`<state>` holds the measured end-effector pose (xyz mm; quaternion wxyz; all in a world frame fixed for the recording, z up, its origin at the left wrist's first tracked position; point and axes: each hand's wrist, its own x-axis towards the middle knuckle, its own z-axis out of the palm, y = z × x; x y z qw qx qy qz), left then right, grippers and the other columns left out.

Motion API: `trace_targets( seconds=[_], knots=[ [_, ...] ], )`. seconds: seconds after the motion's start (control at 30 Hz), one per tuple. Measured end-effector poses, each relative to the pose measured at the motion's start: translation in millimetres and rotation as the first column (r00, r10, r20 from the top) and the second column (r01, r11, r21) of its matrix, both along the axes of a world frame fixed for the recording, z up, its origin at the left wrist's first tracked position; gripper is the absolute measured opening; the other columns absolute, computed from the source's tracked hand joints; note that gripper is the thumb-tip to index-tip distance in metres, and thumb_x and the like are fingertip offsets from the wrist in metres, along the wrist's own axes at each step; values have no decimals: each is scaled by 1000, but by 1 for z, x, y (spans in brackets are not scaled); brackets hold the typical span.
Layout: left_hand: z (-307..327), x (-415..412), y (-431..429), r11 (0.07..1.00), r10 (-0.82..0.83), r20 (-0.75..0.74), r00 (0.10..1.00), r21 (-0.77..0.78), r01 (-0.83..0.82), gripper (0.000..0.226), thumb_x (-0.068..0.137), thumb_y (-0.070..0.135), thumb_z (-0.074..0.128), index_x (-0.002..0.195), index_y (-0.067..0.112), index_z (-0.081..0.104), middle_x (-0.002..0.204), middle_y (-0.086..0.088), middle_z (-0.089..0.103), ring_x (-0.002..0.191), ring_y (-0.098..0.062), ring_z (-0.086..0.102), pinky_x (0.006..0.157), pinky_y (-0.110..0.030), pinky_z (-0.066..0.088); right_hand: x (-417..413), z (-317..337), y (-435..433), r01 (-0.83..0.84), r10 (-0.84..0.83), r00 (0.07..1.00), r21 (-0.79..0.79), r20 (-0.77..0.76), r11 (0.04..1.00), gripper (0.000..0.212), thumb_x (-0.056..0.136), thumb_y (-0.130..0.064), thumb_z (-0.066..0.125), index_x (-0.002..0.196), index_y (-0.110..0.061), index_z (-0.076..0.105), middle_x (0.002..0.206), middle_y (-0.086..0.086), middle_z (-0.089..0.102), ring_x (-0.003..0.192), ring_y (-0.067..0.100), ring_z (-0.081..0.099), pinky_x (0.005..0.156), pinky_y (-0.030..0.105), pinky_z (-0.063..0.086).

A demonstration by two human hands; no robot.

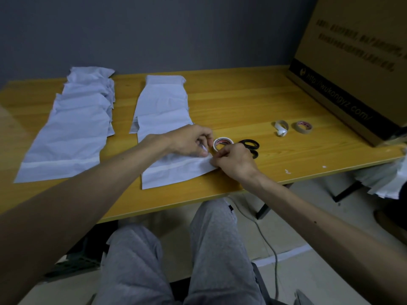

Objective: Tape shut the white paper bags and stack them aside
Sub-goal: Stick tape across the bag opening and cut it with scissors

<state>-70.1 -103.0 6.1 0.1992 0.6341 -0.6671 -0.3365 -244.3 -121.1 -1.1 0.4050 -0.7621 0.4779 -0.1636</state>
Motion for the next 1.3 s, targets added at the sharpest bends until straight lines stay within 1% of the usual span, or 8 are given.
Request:
trace_targets(
  seconds=[0.1,0.3,0.43,0.5,0.6,0.9,1.1,1.3],
  knots=[
    [0,0,1,1000,3,-25,1000,7,-2,21,85,0,67,103,3,58,83,-3,65,54,0,48,59,-20,43,1,-3,3,13,-13,1000,-59,0,998,8,82,-14,70,88,-9,70,90,9,68,81,20,60,67,29,47],
    [0,-1,4,999,-36,-65,997,17,37,21,84,4,70,96,17,58,81,3,62,66,-19,45,64,-30,42,0,-16,7,54,-41,997,-202,68,978,10,80,-13,68,79,-17,59,71,-3,61,74,19,61,59,27,44],
    [-1,-3,5,1000,3,-59,998,21,-2,21,84,3,70,101,10,59,80,3,60,64,-14,46,64,-28,43,3,-23,10,51,-35,998,-316,55,947,9,80,-15,66,77,-21,59,74,4,67,72,24,63,64,36,52],
    [-2,-4,6,1000,19,-66,998,18,-18,22,83,1,69,101,10,59,82,1,60,61,-10,46,61,-23,43,3,-26,10,34,-22,999,-358,37,933,5,81,-14,64,84,-18,64,77,4,69,74,25,64,64,36,52],
    [-1,-5,7,999,37,-70,997,5,-37,22,82,0,70,99,11,59,83,-1,60,59,-8,46,57,-17,42,3,-28,10,14,-4,1000,-403,26,915,14,82,-13,61,94,-16,67,83,4,71,77,26,64,66,37,52],
    [-1,-3,6,998,45,-49,998,-43,-47,23,81,1,73,100,8,60,80,1,63,57,-9,44,60,-25,44,1,-29,10,18,-8,1000,-400,26,916,23,87,-19,61,108,-16,72,93,7,73,79,24,65,68,33,52],
    [-3,-1,6,994,52,-69,996,-88,-58,24,79,2,75,94,13,59,77,2,63,59,-10,44,61,-23,44,4,-28,6,48,-25,997,-342,72,939,15,85,-21,65,95,-14,74,86,8,72,81,25,65,72,39,53],
    [-2,1,7,993,51,-64,997,-99,-57,26,78,1,77,90,17,59,75,3,63,59,-7,45,58,-17,43,8,-29,4,50,-29,997,-315,71,948,15,84,-25,67,92,-14,74,83,7,72,78,24,65,69,38,53]
  ],
)
